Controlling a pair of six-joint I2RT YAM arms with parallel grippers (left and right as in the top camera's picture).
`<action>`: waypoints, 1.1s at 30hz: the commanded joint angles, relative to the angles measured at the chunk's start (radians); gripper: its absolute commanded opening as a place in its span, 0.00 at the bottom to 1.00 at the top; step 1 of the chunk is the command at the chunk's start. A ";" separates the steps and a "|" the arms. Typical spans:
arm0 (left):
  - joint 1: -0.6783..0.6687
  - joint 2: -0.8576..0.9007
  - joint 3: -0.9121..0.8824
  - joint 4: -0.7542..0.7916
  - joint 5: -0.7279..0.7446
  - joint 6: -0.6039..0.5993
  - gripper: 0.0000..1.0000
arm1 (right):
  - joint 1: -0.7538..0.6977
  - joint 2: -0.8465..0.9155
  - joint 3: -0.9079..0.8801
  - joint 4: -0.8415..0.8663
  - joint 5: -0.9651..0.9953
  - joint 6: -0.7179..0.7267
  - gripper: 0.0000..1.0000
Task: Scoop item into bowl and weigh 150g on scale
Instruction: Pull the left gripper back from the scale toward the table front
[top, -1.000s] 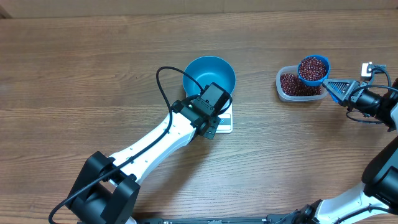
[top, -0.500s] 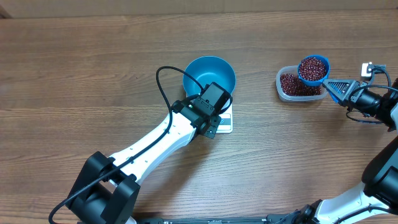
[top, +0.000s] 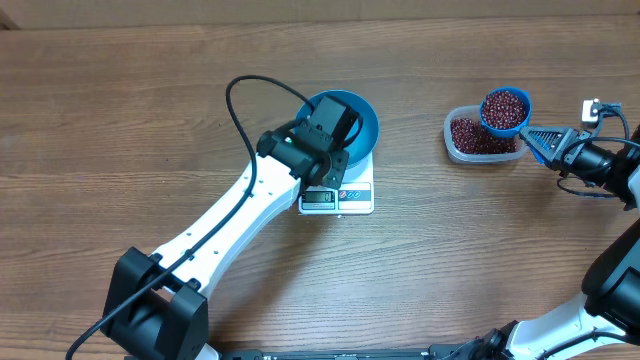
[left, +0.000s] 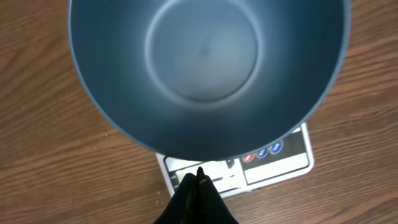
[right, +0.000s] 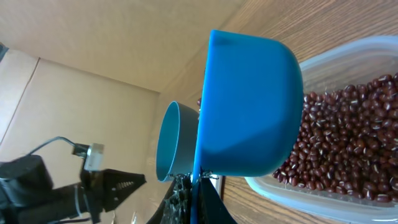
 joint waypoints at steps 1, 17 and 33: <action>0.001 0.006 0.027 -0.015 0.024 0.056 0.04 | -0.004 0.001 -0.003 0.007 -0.041 -0.004 0.04; -0.002 -0.026 0.026 -0.320 0.166 0.017 0.04 | -0.003 0.001 -0.003 -0.012 -0.039 -0.005 0.04; -0.001 -0.142 -0.156 -0.115 0.116 -0.001 0.27 | -0.003 0.001 -0.003 -0.039 0.025 -0.005 0.04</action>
